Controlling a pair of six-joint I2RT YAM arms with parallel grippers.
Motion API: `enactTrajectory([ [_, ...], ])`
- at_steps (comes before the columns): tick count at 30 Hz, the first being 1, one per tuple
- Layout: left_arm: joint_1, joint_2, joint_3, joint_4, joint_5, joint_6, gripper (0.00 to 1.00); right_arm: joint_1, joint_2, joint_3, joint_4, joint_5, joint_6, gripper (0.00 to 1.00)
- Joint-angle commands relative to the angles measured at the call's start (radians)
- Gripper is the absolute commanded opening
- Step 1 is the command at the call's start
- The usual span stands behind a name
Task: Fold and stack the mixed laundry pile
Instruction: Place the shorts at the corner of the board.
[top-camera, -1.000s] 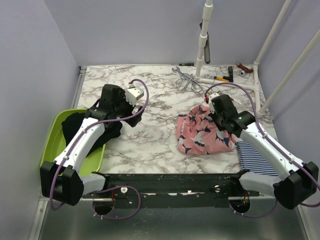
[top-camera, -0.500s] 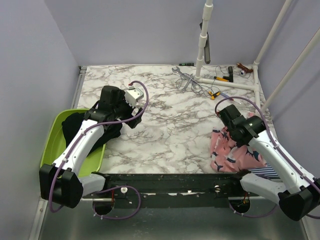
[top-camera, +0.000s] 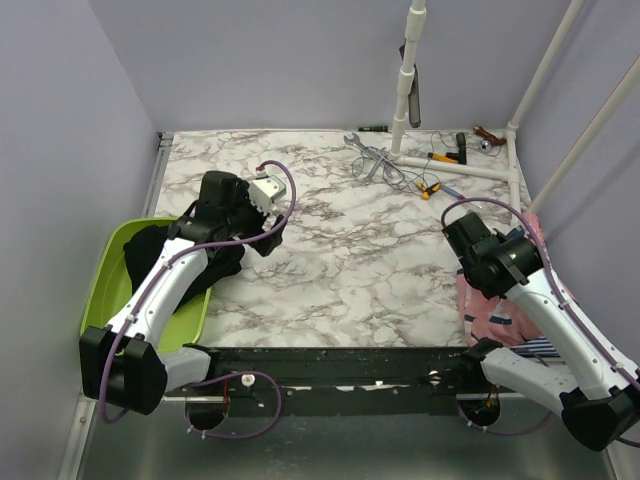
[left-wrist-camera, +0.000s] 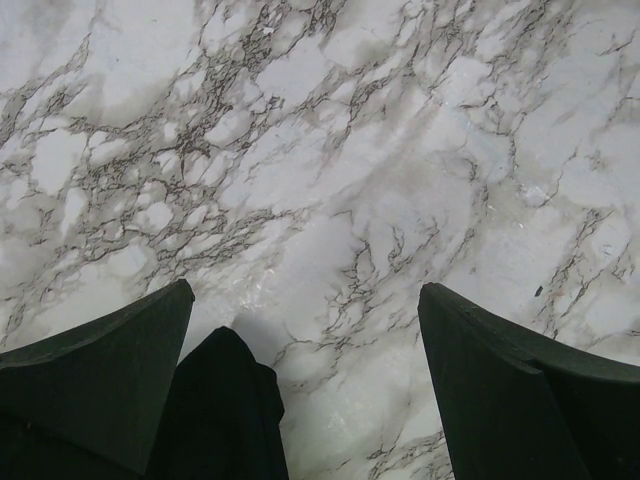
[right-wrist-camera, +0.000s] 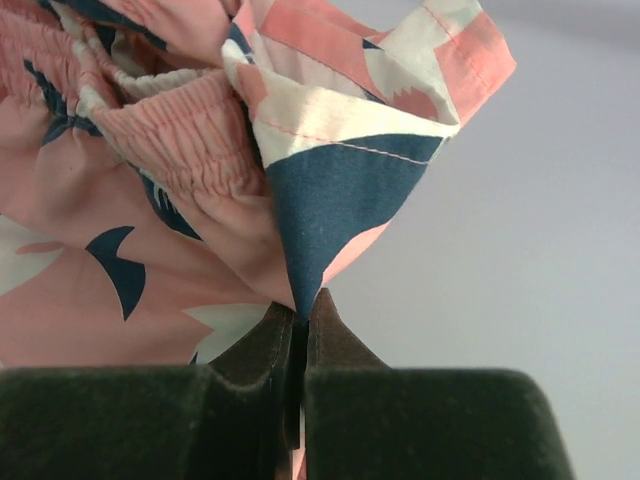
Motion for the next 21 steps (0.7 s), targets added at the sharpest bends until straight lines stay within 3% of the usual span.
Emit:
enactTrajectory([
  [1, 0.006, 0.001, -0.002, 0.013, 0.043, 0.004, 0.99, -0.01, -0.028, -0.066, -0.026, 0.082, -0.041, 0.01],
  [8, 0.008, 0.0, -0.003, 0.008, 0.049, -0.003, 0.98, -0.064, -0.121, -0.249, 0.353, 0.083, -0.404, 0.01],
  [11, 0.008, -0.005, -0.008, 0.01, 0.047, -0.003, 0.98, -0.185, -0.112, -0.284, 0.453, 0.047, -0.52, 0.01],
  [14, 0.008, -0.005, -0.006, 0.01, 0.047, -0.003, 0.99, -0.328, -0.119, -0.362, 0.669, -0.001, -0.717, 0.01],
  [17, 0.008, -0.006, -0.009, 0.011, 0.044, -0.001, 0.98, -0.338, -0.117, -0.4, 0.76, -0.022, -0.774, 0.01],
  [21, 0.007, -0.002, -0.009, 0.011, 0.044, 0.0, 0.99, -0.35, -0.108, -0.417, 0.762, -0.046, -0.782, 0.01],
])
